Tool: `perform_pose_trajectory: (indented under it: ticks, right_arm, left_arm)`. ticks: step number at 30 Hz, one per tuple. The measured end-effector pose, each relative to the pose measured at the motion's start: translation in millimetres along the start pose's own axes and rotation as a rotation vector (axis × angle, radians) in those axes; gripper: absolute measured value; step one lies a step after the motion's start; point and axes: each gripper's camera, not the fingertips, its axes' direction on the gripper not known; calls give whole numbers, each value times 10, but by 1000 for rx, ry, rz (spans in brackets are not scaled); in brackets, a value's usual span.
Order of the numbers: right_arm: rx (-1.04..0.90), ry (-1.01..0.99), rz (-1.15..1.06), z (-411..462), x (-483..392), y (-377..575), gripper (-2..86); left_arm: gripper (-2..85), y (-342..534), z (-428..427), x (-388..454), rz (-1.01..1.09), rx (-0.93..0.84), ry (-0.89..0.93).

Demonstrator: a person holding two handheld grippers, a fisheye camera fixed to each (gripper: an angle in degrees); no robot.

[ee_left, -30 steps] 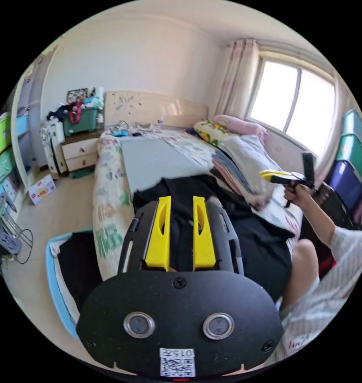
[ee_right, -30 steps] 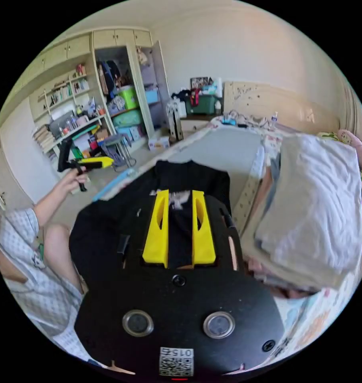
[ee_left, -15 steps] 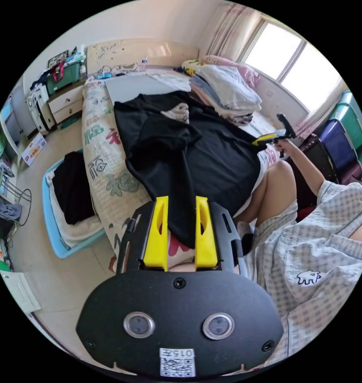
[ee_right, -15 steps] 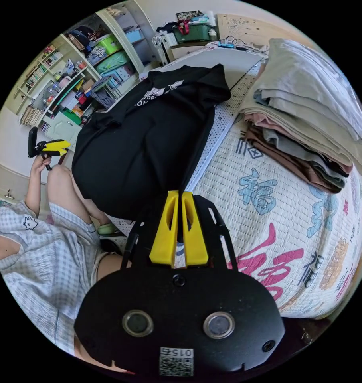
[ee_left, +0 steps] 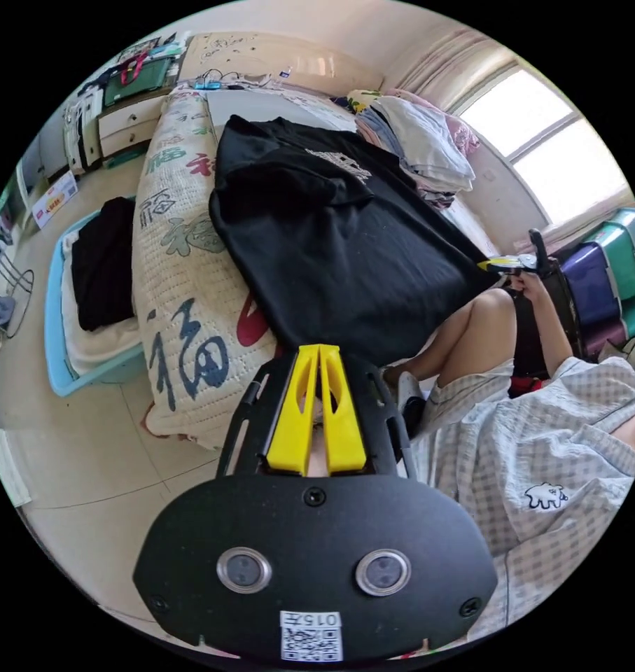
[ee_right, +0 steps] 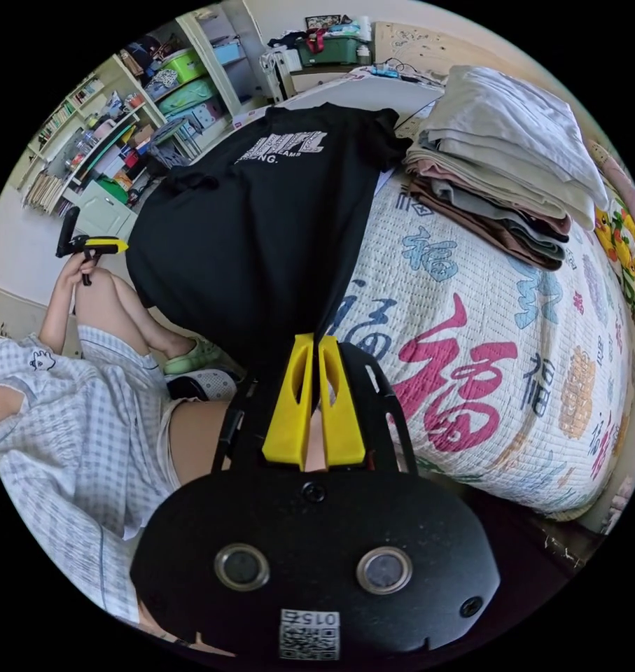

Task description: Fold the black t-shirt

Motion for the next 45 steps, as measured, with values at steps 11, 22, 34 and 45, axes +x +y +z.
perform_pose_trajectory:
  ticks: [11, 22, 34, 45]
  right_arm:
    - [14, 103, 101, -628, -134, -105, 46]
    - [329, 90, -46, -1365, -1233, -1217, 107]
    - [51, 156, -365, -456, -2767, -3097, 38]
    - [484, 166, -408, -1630, -4309, -4875, 9]
  left_arm:
    - [74, -386, -590, 638, 269, 253, -100]
    - [92, -1342, 362, 1012, 523, 76, -261]
    - [43, -1102, 460, 407, 332, 163, -116]
    - [-7, -8, -492, -607, -355, 868, -272]
